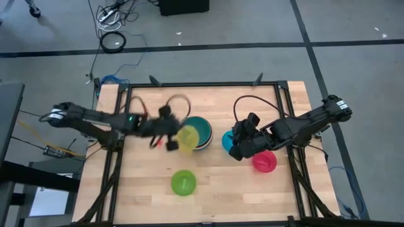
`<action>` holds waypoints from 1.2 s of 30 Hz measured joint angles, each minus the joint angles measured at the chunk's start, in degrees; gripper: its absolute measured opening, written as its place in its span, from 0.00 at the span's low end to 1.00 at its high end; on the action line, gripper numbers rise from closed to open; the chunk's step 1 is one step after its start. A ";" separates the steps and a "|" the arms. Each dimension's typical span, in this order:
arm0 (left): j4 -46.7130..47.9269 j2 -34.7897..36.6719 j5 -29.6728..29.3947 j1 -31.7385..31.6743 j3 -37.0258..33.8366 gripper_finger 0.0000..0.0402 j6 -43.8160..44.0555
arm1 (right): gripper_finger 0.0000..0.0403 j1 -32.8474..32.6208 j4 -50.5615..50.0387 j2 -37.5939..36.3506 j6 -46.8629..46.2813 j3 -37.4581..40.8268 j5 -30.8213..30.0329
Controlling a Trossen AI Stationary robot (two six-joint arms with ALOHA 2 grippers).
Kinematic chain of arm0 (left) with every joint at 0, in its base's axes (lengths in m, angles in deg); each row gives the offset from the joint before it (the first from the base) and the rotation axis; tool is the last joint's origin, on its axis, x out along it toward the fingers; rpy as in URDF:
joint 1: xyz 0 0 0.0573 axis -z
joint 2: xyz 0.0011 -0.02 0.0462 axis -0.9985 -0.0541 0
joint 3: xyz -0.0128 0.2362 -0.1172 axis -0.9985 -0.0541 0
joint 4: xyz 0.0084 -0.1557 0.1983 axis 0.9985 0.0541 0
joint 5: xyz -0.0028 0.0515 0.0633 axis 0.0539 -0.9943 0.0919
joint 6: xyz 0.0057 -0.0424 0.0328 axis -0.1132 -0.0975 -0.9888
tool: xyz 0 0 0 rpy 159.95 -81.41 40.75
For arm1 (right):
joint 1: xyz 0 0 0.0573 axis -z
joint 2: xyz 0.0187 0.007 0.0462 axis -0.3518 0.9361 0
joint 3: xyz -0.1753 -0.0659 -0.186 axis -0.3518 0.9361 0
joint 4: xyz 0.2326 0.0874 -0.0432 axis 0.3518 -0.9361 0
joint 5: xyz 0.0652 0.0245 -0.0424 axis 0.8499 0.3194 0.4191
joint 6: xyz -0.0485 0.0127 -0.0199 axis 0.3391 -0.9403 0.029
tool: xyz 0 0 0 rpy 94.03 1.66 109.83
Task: Nest bowls inside each other
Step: Stack the yellow bowl on top of the dark green bowl, then stack the blue bowl on top of the yellow bowl
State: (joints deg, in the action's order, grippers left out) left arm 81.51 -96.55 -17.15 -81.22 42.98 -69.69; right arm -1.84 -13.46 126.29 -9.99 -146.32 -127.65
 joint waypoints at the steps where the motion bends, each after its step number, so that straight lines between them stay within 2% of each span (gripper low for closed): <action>1: -0.84 -0.66 1.81 -2.70 0.22 0.01 -0.71 | 0.41 0.17 0.35 0.03 0.22 0.43 0.35; 6: -1.09 -5.49 14.51 -12.22 0.74 0.01 0.76 | 0.41 0.55 0.71 -0.01 -0.33 2.48 0.67; 9: -2.56 -8.43 17.53 -13.50 0.71 0.04 1.18 | 0.41 0.57 1.14 -0.01 -0.56 2.79 0.64; 15: -5.21 -9.78 17.38 -13.58 0.71 0.20 2.79 | 0.41 0.60 -0.04 -0.01 -1.99 2.89 2.42; 19: -1.34 -9.78 17.21 -13.56 3.23 0.27 3.67 | 0.41 1.30 -0.62 -0.10 -3.71 5.09 6.36; 24: 5.66 -9.46 17.16 -12.48 9.02 0.30 3.66 | 0.41 3.37 4.42 -0.03 -4.92 14.09 16.20; 30: 13.97 -9.30 17.14 -9.80 17.56 0.30 2.43 | 0.41 4.63 18.64 0.01 -0.22 25.08 20.57; 36: 25.38 -9.28 15.25 -7.39 24.25 0.30 2.19 | 0.40 4.99 26.59 0.01 4.07 30.43 23.19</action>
State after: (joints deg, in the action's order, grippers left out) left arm 106.89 -105.83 -1.90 -88.61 67.23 -67.50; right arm 3.15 13.13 126.30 -5.92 -115.89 -104.46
